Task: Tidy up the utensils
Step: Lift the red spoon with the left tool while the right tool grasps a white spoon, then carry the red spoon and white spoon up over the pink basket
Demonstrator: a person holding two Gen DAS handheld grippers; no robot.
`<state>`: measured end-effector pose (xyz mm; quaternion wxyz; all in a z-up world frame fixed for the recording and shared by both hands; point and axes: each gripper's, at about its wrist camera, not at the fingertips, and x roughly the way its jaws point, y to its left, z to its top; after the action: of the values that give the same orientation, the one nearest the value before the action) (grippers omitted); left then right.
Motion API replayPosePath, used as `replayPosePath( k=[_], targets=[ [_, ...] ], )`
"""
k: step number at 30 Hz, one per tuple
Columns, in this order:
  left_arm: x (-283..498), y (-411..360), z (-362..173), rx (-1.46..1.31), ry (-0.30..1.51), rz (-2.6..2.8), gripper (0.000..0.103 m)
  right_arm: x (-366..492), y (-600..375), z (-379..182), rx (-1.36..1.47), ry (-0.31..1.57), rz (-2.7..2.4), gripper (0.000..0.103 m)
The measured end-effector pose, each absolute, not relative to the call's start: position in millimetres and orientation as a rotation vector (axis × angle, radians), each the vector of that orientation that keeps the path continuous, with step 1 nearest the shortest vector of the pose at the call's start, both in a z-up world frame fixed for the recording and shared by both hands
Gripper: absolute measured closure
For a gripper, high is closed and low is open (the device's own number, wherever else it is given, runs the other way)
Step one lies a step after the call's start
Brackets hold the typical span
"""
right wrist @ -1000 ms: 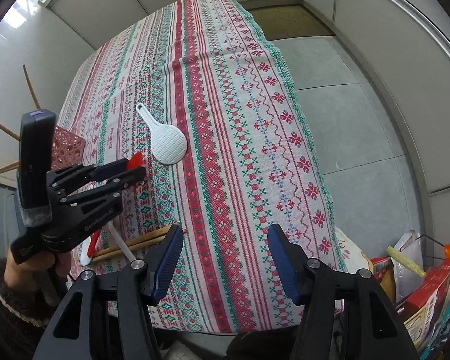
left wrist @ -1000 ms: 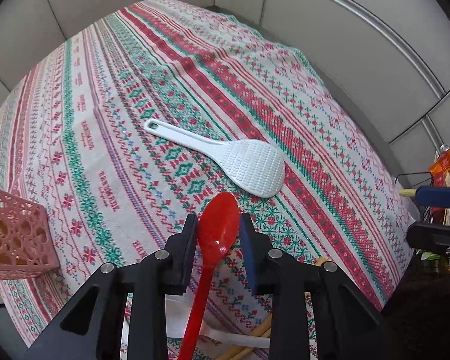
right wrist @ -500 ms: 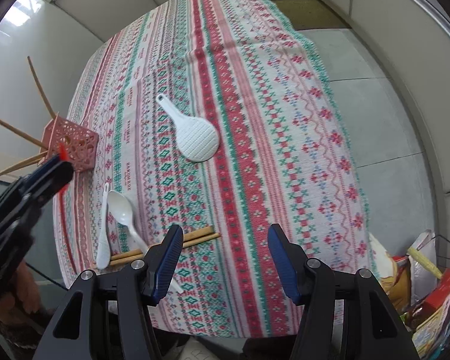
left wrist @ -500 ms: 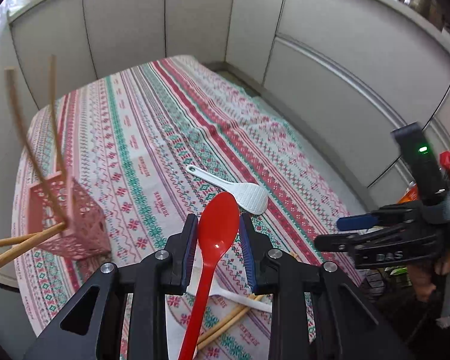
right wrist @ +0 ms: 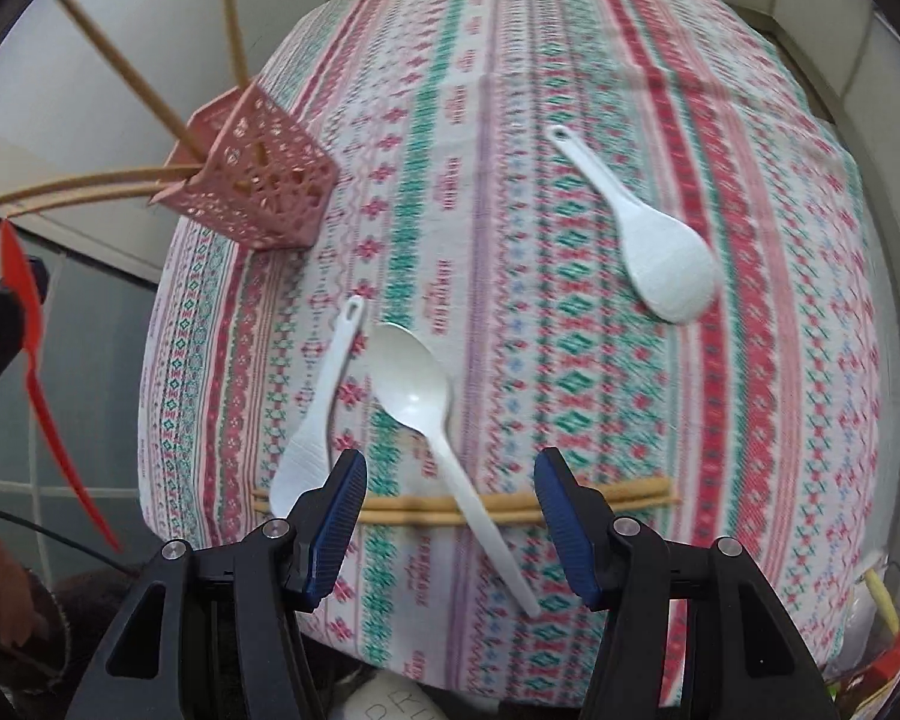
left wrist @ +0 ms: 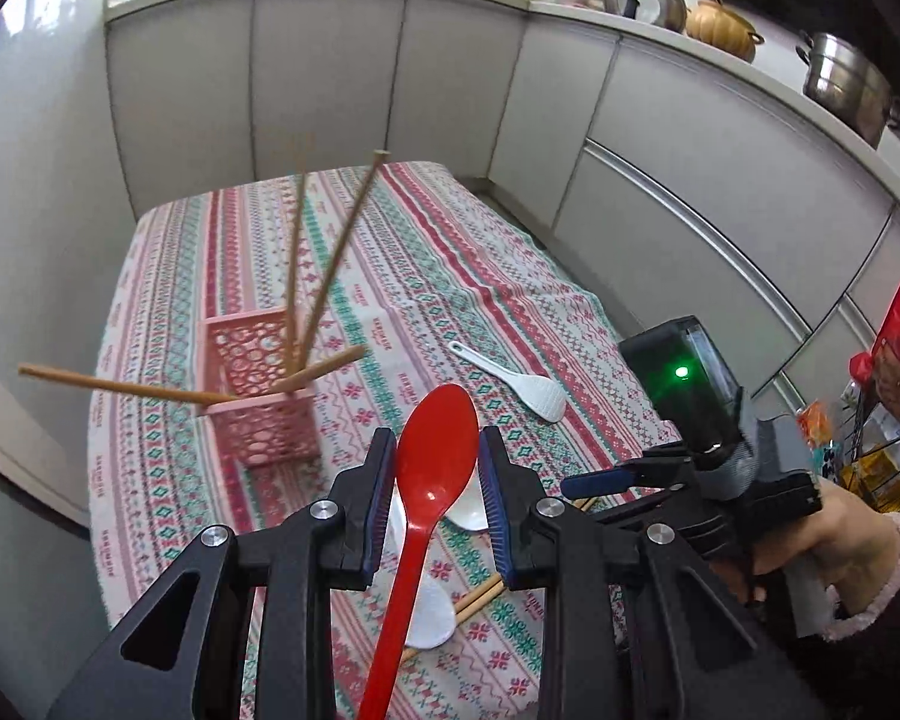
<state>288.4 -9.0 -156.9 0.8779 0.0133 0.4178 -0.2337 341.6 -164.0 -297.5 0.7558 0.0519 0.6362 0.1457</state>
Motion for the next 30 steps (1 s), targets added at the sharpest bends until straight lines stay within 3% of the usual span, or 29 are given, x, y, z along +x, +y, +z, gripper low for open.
replayPosePath(
  k=[13, 21, 30],
  targets=[
    [293.8, 55.0, -164.5, -0.094, 0.899, -0.419, 0.074, 372.8, -113.1, -332.4, -0.031, 1.419, 0.257, 0.052],
    [294.2, 58.3, -160.4, -0.116, 0.887, -0.41, 0.074, 378.9, -99.0, -341.0, -0.076, 1.407, 0.242, 0.065],
    [295.9, 71.4, -152.1, -0.178, 0.826, -0.371, 0.074, 371.7, -105.4, -304.9, -0.027, 1.279, 0.233, 0.066]
  ],
)
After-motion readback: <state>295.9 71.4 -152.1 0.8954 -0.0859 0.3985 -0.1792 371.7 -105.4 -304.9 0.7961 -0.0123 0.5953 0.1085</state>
